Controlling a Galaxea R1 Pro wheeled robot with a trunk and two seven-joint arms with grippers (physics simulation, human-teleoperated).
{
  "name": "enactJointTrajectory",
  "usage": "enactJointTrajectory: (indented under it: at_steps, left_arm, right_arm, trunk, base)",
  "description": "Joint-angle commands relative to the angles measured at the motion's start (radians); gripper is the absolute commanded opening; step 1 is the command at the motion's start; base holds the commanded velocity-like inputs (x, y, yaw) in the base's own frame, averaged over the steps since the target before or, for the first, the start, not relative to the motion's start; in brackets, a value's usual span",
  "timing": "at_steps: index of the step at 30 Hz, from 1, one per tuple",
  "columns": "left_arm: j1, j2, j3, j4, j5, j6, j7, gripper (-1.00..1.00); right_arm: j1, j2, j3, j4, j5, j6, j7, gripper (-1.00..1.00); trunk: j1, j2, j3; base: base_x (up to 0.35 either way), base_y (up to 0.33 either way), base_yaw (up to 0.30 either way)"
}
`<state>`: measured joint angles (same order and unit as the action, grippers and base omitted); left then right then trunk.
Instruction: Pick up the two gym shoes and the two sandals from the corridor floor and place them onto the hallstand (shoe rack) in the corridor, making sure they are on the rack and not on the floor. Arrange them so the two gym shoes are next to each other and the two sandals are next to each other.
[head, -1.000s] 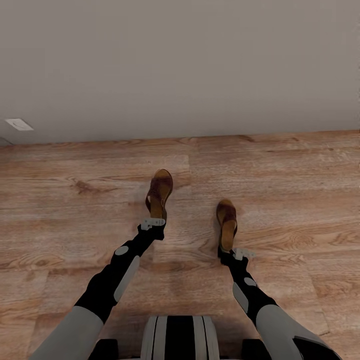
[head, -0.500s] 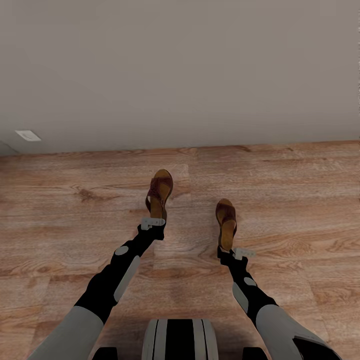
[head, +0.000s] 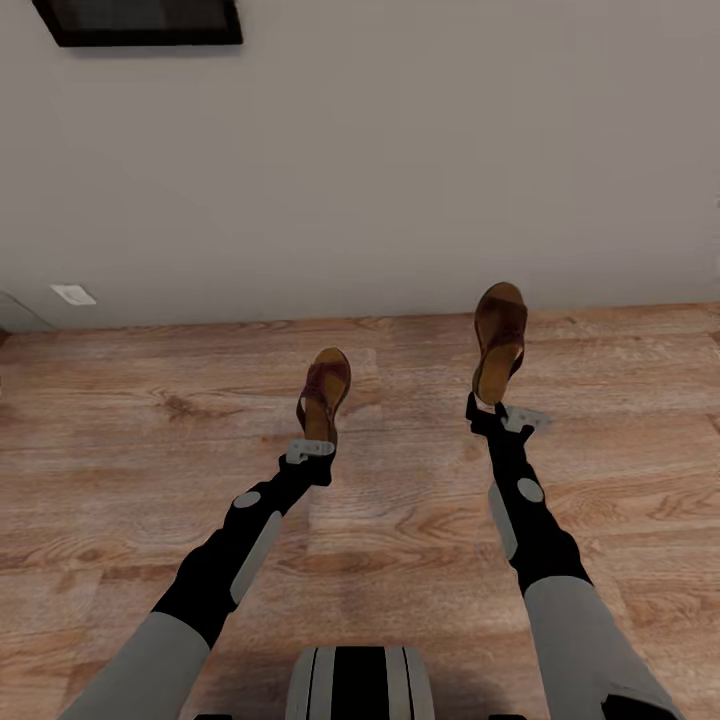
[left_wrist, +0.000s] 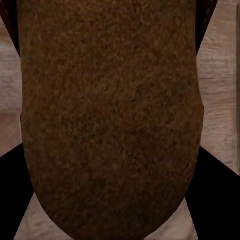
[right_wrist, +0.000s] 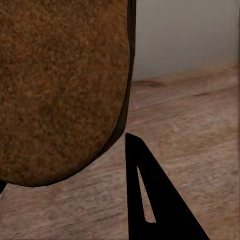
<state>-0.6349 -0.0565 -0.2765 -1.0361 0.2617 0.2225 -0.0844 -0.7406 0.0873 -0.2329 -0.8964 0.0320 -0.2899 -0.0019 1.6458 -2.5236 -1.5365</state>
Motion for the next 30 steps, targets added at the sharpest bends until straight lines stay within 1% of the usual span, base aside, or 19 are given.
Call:
enactJointTrajectory:
  at_steps: [1, 7, 10, 14, 21, 24, 27, 30]
  left_arm:
    - [0.0, 0.0, 0.001, -0.001, 0.008, 0.007, -0.002, -1.0]
    - [0.0, 0.0, 0.0, -0.015, 0.008, 0.008, -0.002, -1.0]
    - [0.0, 0.0, -0.002, -0.042, 0.008, 0.028, -0.002, -1.0]
    - [0.0, 0.0, -0.003, -0.055, 0.008, 0.056, -0.002, -1.0]
    - [0.0, -0.001, -0.003, -0.058, 0.01, 0.063, -0.002, -1.0]
    - [0.0, -0.002, -0.003, -0.058, 0.01, 0.063, -0.002, -1.0]
    - [0.0, -0.002, -0.003, -0.058, 0.01, 0.063, -0.002, -1.0]
    - [0.0, -0.005, -0.003, -0.058, 0.01, 0.063, -0.002, -1.0]
  right_arm:
    - [0.0, 0.001, -0.003, -0.011, 0.003, 0.004, 0.0, -1.0]
    - [0.0, -0.003, -0.004, -0.024, 0.001, 0.015, 0.003, -1.0]
    - [0.02, -0.003, -0.004, 0.034, 0.0, 0.015, 0.003, -1.0]
    - [0.04, -0.002, -0.003, 0.102, -0.001, 0.015, 0.003, -1.0]
    - [0.044, -0.002, -0.003, 0.123, -0.001, 0.015, 0.005, -1.0]
    - [0.044, -0.003, -0.003, 0.156, -0.001, 0.014, 0.007, -1.0]
    - [0.044, -0.003, -0.003, 0.218, -0.001, 0.013, 0.007, -1.0]
    - [0.044, -0.003, -0.003, 0.241, 0.0, 0.013, 0.007, -1.0]
  trunk:
    - [0.0, 0.0, 0.005]
    - [-0.003, 0.002, 0.038]
    - [-0.004, 0.002, 0.055]
    - [-0.006, 0.003, 0.077]
    - [-0.009, 0.005, 0.116]
    - [-0.011, 0.005, 0.132]
    - [-0.012, 0.006, 0.149]
    - [-0.013, 0.007, 0.165]
  base:
    - [0.0, 0.0, 0.0]
    - [0.0, 0.0, 0.0]
    - [0.0, 0.0, 0.0]
    - [0.0, 0.0, 0.0]
    - [0.0, 0.0, 0.0]
    - [0.0, 0.0, 0.0]
    - [0.0, 0.0, 0.0]
    - [0.0, 0.0, 0.0]
